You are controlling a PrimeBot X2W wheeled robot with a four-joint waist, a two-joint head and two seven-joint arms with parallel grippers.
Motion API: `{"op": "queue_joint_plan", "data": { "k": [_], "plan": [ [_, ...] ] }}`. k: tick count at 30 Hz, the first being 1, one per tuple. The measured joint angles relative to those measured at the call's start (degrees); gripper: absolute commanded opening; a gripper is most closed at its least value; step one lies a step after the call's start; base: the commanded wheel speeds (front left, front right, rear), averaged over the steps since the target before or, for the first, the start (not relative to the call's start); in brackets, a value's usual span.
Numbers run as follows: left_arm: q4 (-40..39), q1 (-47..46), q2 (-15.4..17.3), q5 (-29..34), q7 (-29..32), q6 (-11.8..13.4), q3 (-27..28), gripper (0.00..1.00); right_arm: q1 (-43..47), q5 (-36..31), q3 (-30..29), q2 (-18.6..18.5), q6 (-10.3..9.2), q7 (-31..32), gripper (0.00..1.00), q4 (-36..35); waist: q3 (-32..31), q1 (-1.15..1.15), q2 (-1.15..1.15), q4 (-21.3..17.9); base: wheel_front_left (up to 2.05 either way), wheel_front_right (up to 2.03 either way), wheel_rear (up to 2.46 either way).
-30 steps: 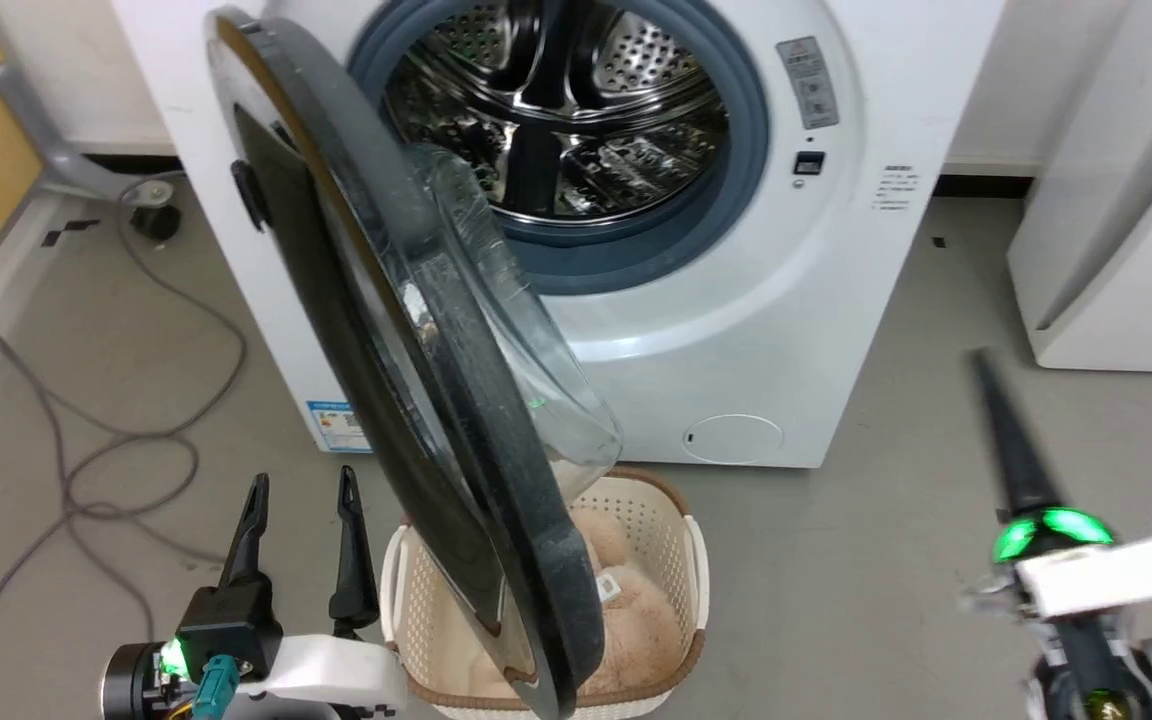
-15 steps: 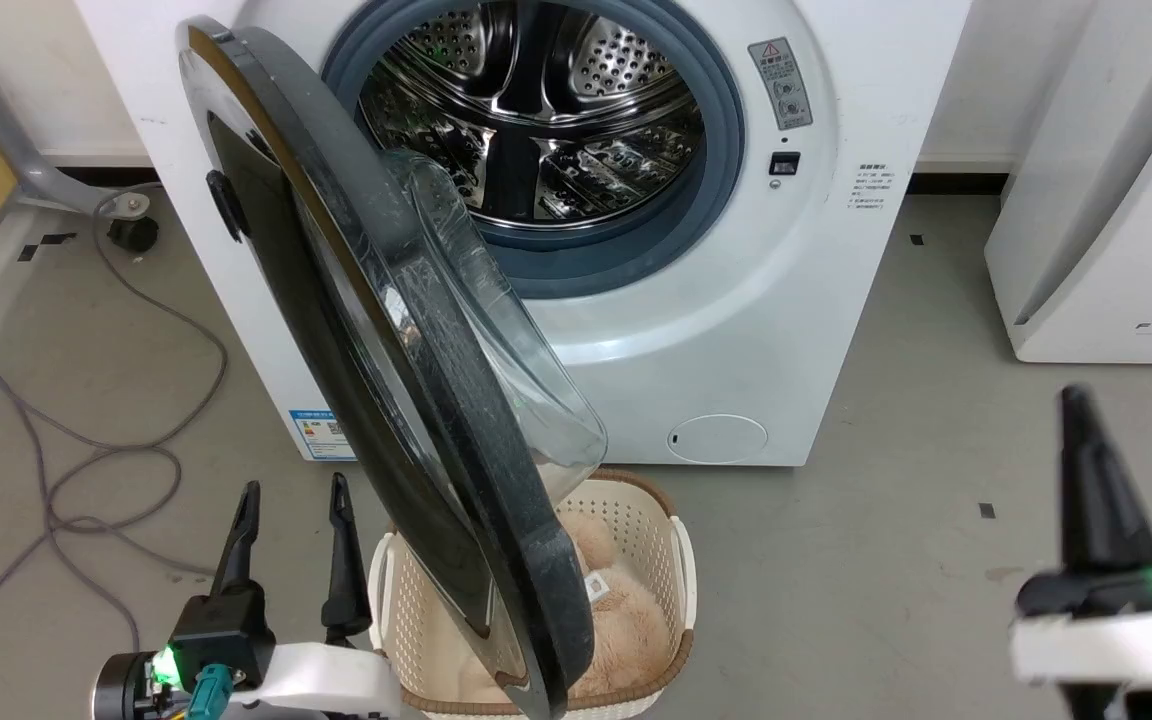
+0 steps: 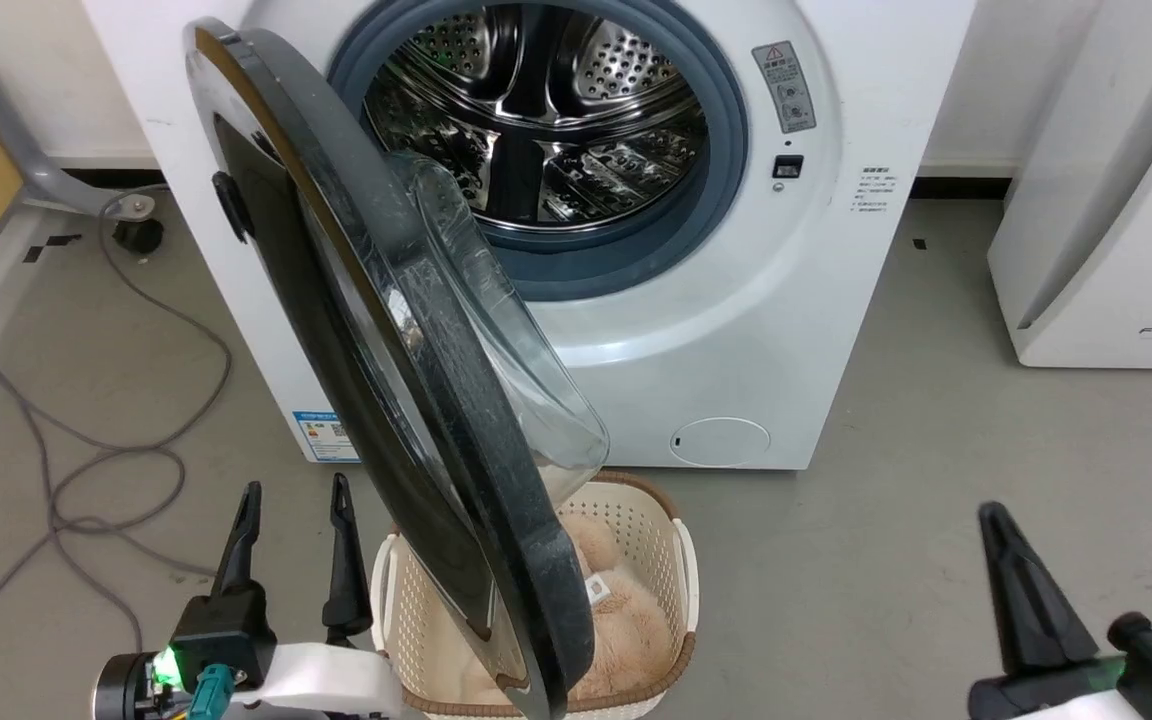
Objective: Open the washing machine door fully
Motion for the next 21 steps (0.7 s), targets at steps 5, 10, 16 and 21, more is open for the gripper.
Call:
{"op": "queue_joint_plan", "data": {
  "k": [5,10,16,21],
  "plan": [
    [0.11,0.02,-0.01,0.02,0.00,0.00,0.00,1.00,0.48,-2.41,-4.28,1.80,0.00,0.00,0.00,1.26,-0.16,0.00,0.00,0.22,0.00,0.00,0.00],
    [0.27,0.02,0.00,0.08,-0.01,-0.08,0.02,1.00,1.19,-2.91,-5.42,2.90,0.00,0.01,1.00,2.34,-0.31,0.00,0.00,0.31,0.00,0.00,0.00],
    [0.35,0.03,0.00,0.70,0.00,0.02,0.07,1.00,1.29,-3.54,-5.53,3.08,0.00,0.00,1.00,2.47,-0.46,0.00,0.00,0.25,0.00,0.00,0.00],
    [0.40,0.03,-0.01,1.42,0.00,0.56,0.43,0.00,1.31,-3.45,-5.66,3.13,0.00,0.01,1.00,2.47,-0.62,0.00,0.00,0.41,0.00,0.00,0.00]
  ]
}}
